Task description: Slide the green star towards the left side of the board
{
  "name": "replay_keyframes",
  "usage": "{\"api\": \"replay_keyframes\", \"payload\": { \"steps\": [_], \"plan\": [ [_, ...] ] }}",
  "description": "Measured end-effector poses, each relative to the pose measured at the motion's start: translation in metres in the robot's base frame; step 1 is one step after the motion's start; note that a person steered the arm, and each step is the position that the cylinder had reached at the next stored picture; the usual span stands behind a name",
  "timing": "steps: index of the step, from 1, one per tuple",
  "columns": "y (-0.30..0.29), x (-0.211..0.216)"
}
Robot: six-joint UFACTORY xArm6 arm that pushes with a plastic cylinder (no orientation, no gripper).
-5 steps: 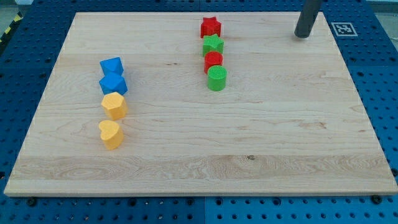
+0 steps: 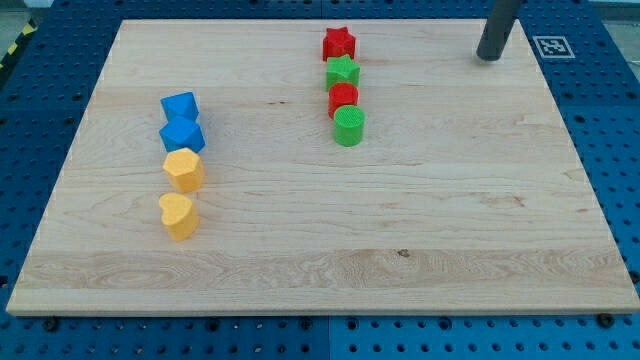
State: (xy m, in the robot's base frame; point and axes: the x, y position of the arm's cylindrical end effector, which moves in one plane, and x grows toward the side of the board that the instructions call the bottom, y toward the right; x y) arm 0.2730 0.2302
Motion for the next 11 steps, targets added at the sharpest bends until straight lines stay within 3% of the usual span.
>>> {"api": "replay_keyframes", "payload": {
  "steps": [2, 4, 5, 11],
  "plan": [
    [-0.029, 0.004],
    [-0.138, 0.062],
    [-0.141, 0.062],
    [-0.314, 0.045]
  ]
}}
